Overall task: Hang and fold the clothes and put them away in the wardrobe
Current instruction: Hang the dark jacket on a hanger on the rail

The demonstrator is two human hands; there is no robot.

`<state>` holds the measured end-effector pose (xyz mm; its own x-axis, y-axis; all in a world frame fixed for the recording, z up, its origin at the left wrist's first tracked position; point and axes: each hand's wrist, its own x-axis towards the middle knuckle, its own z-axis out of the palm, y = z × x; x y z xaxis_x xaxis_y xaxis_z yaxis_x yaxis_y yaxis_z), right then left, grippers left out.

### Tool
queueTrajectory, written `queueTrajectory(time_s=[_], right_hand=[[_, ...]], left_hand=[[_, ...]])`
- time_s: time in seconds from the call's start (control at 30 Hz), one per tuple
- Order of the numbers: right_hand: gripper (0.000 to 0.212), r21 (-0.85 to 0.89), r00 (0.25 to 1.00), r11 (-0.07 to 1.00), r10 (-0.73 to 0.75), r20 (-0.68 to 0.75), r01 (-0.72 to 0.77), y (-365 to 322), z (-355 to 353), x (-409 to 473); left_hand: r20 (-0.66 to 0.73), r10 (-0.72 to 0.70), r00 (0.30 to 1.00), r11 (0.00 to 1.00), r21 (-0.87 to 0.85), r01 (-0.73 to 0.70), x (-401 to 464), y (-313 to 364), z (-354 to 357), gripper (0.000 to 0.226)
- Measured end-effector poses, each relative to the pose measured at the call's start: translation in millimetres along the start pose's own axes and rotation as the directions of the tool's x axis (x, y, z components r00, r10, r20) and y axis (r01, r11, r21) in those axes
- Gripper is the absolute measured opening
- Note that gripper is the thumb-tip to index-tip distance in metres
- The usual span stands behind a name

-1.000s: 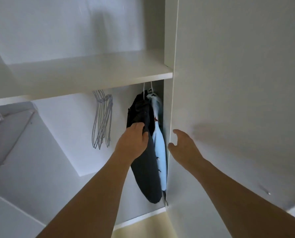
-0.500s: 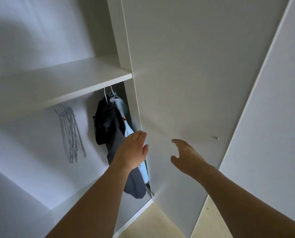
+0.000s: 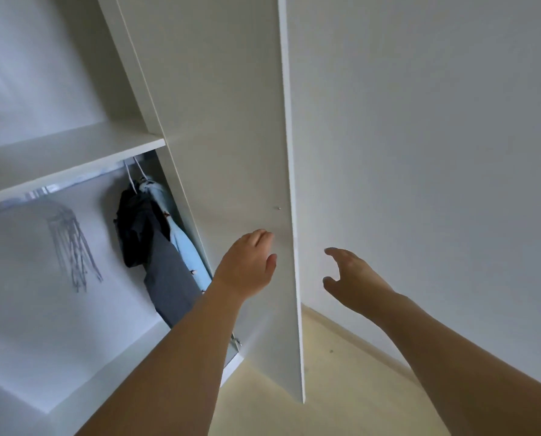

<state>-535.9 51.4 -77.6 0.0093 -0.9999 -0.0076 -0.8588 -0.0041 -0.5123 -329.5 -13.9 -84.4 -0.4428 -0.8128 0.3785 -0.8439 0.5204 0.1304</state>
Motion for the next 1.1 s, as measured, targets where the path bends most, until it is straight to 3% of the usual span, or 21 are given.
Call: queueTrajectory(time_s=[0.37, 0.67, 1.1], right_hand=[[0.058, -0.002, 0.984, 0.986, 0.165, -0.062, -0.165, 128, -49, -153], [0.058, 0.055, 0.89, 0.9, 0.435, -0.137, -0.432, 238, -80, -251], [0.059, 0.096, 0.847, 0.85, 0.526, -0.081, -0.518, 356, -109, -471]], left_hand=[[0.033, 0.137, 0.99, 0.99, -0.051, -0.135, -54, 180, 29, 0.034], [0.188, 0.37, 0.91, 0.925, -0.171, -0.34, -56, 320, 93, 0.039], [0.258, 0.436, 0.862, 0.896, -0.211, -0.39, -170, 501, 108, 0.04]])
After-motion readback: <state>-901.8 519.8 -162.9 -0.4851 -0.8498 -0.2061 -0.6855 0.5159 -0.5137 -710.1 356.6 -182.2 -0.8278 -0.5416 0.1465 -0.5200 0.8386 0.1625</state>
